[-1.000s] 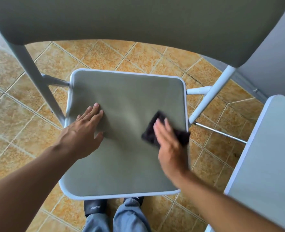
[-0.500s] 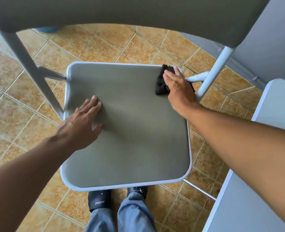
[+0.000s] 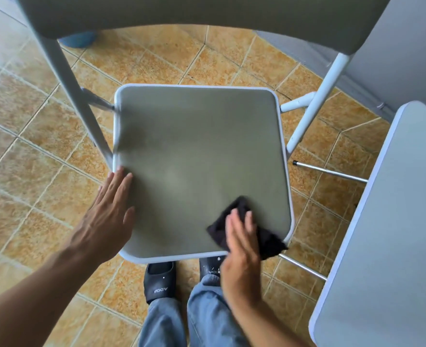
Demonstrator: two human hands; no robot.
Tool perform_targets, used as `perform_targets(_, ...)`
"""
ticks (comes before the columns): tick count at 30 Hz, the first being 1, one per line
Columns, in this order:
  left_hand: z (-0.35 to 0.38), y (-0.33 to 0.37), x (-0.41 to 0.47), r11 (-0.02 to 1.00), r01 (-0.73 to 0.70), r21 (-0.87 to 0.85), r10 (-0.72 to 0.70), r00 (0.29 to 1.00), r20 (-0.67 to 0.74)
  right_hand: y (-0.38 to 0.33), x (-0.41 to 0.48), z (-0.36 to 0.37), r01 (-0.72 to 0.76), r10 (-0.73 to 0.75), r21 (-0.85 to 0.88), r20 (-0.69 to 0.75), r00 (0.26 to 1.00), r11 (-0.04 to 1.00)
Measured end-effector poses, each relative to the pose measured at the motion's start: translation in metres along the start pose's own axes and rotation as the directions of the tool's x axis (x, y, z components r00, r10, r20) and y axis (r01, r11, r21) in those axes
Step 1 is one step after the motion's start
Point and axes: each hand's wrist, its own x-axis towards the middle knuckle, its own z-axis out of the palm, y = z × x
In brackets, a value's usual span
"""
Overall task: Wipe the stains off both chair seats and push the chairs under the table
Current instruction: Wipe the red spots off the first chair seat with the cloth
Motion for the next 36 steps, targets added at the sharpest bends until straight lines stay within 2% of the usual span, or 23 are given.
perform_targets(3, 0.001, -0.002, -0.018, 1.0, -0.006, 0.002, 0.006, 1.0, 0.0, -0.061, -0.028, 0.038, 0.22, -0.224, 0.045, 0.112, 0.968, 0.974)
perform_targets(5, 0.0, -0.004, -0.027, 1.0, -0.018, -0.004, 0.018, 1.0, -0.003, -0.08, -0.029, 0.051, 0.337, -0.339, 0.042, 0.134, 0.931, 0.941)
perform_targets(8, -0.001, -0.014, -0.04, 0.997, -0.059, 0.051, 0.058, 0.998, 0.028, -0.068, -0.019, 0.043, 0.463, -0.458, 0.017, 0.181, 0.87, 0.886)
perform_targets(11, -0.002, -0.018, -0.048, 0.988, -0.124, 0.087, 0.119, 0.991, 0.061, -0.027, 0.007, 0.009, 0.583, -0.549, -0.066, 0.267, 0.792, 0.81)
perform_targets(13, 0.0, -0.018, -0.048, 0.989, -0.133, 0.069, 0.13, 0.99, 0.051, 0.005, 0.044, -0.01, 0.531, -0.492, -0.133, 0.242, 0.837, 0.837)
perform_targets(16, 0.005, -0.021, -0.045, 0.993, -0.109, 0.033, 0.108, 0.994, 0.029, 0.028, 0.121, -0.023, 0.281, -0.26, -0.189, 0.125, 0.957, 0.941)
perform_targets(18, 0.007, -0.024, -0.045, 0.995, -0.099, -0.011, 0.099, 0.995, 0.018, 0.003, 0.173, -0.024, 0.128, -0.112, -0.235, 0.08, 0.991, 0.964)
perform_targets(20, 0.005, -0.025, -0.046, 0.994, -0.111, -0.024, 0.111, 0.994, 0.002, -0.043, 0.219, -0.015, 0.044, -0.022, -0.206, 0.108, 0.994, 0.978)
perform_targets(22, 0.003, -0.028, -0.045, 0.992, -0.121, -0.03, 0.122, 0.993, 0.0, -0.1, 0.238, 0.01, 0.109, -0.082, -0.123, 0.202, 0.976, 0.986)
perform_targets(24, 0.001, -0.031, -0.045, 0.993, -0.12, -0.016, 0.12, 0.993, 0.015, -0.141, 0.219, 0.046, 0.236, -0.215, -0.039, 0.29, 0.932, 0.971)
perform_targets(26, -0.003, -0.033, -0.046, 0.99, -0.136, 0.049, 0.134, 0.99, 0.032, -0.152, 0.168, 0.08, 0.382, -0.364, -0.01, 0.284, 0.887, 0.924)
perform_targets(29, -0.009, -0.03, -0.048, 0.975, -0.155, 0.16, 0.141, 0.985, 0.096, -0.128, 0.071, 0.082, 0.456, -0.45, 0.026, 0.221, 0.865, 0.89)
perform_targets(32, -0.015, -0.029, -0.046, 0.971, -0.155, 0.18, 0.133, 0.983, 0.126, -0.086, 0.007, 0.044, 0.597, -0.56, -0.014, 0.33, 0.76, 0.802)
perform_targets(34, -0.015, -0.03, -0.046, 0.971, -0.169, 0.169, 0.148, 0.981, 0.129, -0.06, 0.014, 0.02, 0.692, -0.619, -0.05, 0.404, 0.673, 0.72)
perform_targets(35, -0.013, -0.031, -0.047, 0.971, -0.179, 0.159, 0.161, 0.98, 0.12, -0.05, 0.033, 0.015, 0.71, -0.63, -0.068, 0.407, 0.661, 0.701)
perform_targets(36, -0.011, -0.032, -0.047, 0.97, -0.186, 0.154, 0.171, 0.98, 0.102, -0.043, 0.06, 0.014, 0.698, -0.623, -0.096, 0.378, 0.685, 0.709)
